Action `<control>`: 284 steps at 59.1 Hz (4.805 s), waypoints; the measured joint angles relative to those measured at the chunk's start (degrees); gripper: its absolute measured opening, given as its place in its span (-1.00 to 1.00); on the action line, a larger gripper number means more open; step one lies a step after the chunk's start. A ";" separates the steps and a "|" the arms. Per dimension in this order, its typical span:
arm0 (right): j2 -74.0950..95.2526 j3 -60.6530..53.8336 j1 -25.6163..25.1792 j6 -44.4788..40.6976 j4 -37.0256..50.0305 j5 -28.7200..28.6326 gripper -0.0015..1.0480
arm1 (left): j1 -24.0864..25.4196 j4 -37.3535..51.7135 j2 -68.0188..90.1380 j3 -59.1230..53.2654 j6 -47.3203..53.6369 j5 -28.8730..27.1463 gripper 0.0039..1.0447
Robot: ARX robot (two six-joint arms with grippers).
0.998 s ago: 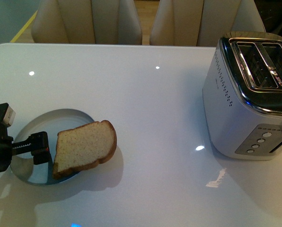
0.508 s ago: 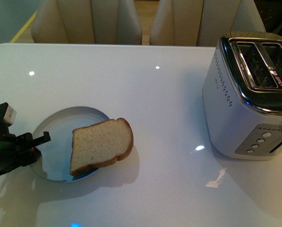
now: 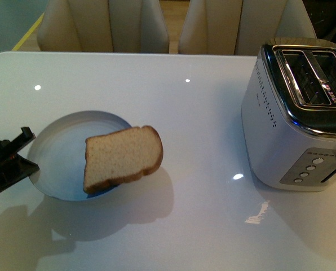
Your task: Left arm holds plate, right arm toasts bread
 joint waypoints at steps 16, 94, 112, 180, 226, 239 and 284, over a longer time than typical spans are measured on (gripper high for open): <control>0.00 0.00 0.00 0.00 0.00 0.00 0.83 | -0.90 -7.48 -16.52 -3.06 -6.47 0.11 -0.95; 12.11 7.19 -3.34 5.79 -19.10 -4.55 0.83 | -26.21 -25.03 -25.75 14.12 -23.19 -6.84 -0.95; 27.19 11.04 -9.64 12.15 -14.12 -15.93 0.83 | -26.32 -25.03 -26.03 14.12 -23.19 -6.78 -0.95; 82.44 38.07 17.18 41.90 24.26 -8.22 -0.10 | -26.32 -25.03 -26.03 14.12 -23.21 -6.80 -0.95; 59.74 36.76 10.08 17.31 19.63 12.28 -0.94 | -26.32 -25.03 -26.03 14.12 -23.54 -6.75 -0.95; 70.95 33.16 12.68 6.05 27.76 17.14 -0.94 | -26.32 -25.03 -26.03 14.12 -23.58 -6.75 -0.95; 85.72 35.04 14.49 -1.90 31.89 18.64 -0.94 | -26.32 -25.03 -26.03 14.12 -23.58 -6.78 -0.95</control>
